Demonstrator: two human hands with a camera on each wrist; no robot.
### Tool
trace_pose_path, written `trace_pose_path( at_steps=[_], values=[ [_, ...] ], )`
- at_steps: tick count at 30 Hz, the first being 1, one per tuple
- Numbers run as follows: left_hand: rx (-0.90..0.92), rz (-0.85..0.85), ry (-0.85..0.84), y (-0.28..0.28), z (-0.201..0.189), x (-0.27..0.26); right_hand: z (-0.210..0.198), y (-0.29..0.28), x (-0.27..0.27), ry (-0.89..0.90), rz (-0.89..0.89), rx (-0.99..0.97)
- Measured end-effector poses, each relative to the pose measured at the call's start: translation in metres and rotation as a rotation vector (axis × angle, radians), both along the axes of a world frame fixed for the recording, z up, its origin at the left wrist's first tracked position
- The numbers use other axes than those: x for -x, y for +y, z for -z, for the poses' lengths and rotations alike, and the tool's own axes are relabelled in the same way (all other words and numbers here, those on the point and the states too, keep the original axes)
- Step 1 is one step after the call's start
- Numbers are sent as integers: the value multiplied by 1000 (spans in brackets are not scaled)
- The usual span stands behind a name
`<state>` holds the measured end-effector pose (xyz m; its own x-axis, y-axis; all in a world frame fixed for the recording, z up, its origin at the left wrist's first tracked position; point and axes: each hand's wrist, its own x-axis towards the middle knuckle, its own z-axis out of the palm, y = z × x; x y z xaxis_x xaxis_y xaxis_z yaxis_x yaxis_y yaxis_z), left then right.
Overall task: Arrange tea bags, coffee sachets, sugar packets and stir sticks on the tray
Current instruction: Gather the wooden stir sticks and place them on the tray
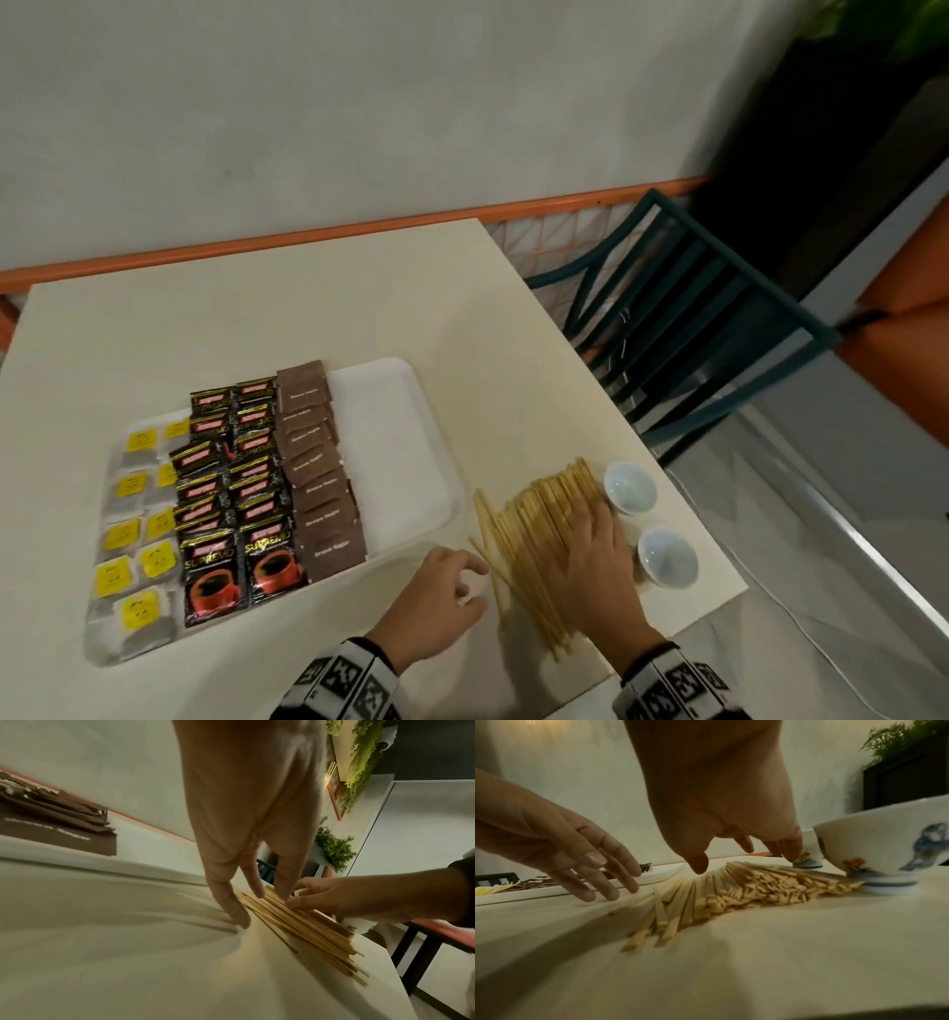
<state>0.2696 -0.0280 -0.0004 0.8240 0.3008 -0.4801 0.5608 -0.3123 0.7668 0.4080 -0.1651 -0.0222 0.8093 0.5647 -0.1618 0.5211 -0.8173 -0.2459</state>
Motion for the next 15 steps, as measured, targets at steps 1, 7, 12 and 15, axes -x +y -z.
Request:
trace_pose_path(
  at_steps=[1, 7, 12, 15],
  values=[
    [10, -13, 3, -2, -1, -3, 0, 0, 0, 30, 18, 21],
    [68, -83, -4, -9, -7, -22, -6, 1, -2, 115, 79, 90],
    [108, -150, -30, -14, -8, -33, -4, 3, 1, 94, 52, 71],
    [144, -187, -40, -16, -7, -38, -4, 2, 3, 103, 37, 37]
  ],
)
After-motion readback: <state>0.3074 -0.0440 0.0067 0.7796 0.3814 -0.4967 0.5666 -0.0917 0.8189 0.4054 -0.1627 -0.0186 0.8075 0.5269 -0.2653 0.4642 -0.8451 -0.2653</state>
